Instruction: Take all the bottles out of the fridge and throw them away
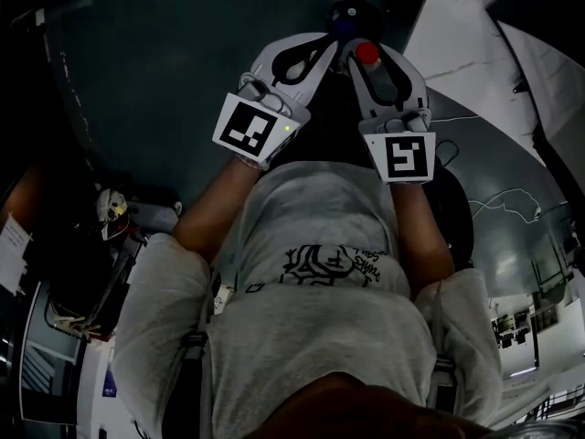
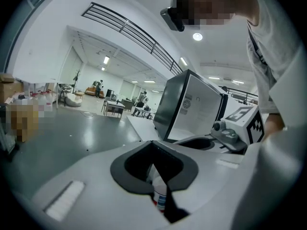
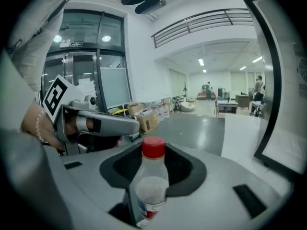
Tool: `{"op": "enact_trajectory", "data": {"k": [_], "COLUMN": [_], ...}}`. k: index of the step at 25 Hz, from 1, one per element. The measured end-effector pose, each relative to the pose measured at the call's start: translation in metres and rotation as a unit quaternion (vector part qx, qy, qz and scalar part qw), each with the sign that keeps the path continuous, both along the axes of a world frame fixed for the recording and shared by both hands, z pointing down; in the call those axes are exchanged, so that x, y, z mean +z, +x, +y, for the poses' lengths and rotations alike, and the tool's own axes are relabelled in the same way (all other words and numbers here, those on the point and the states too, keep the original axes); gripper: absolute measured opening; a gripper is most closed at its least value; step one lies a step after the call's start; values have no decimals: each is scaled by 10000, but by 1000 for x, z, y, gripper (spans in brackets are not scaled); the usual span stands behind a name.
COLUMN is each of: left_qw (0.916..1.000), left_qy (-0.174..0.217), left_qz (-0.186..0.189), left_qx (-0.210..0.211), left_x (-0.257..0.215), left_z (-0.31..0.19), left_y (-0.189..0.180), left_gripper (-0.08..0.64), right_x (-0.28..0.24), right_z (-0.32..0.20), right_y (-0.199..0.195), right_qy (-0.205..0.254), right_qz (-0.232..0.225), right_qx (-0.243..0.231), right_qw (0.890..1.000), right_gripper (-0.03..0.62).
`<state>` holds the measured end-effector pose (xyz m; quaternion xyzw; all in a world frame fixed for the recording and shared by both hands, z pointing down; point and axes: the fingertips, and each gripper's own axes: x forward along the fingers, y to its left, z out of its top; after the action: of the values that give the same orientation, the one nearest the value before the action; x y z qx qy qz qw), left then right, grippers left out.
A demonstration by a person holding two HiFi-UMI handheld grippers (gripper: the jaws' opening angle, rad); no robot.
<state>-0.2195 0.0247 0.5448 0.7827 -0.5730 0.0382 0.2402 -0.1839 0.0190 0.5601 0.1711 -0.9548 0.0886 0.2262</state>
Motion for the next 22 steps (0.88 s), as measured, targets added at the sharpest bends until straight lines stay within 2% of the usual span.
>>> {"op": "enact_trajectory", "data": {"k": [14, 22], "left_qw": [9995, 9992], "left_qy": [-277, -355], "left_qz": [-163, -152], "left_qx": [80, 116], "left_x": [64, 98], "left_z": [13, 22], "left_y": [-1, 2], "left_gripper": [9, 9], "right_x": [63, 98], "right_z": [9, 14], "right_y": [2, 3], "right_qy": [-269, -191], "right_qz": [41, 18], "right_qx": [227, 331], "right_qw": [9994, 9993], "right_gripper": [150, 150]}}
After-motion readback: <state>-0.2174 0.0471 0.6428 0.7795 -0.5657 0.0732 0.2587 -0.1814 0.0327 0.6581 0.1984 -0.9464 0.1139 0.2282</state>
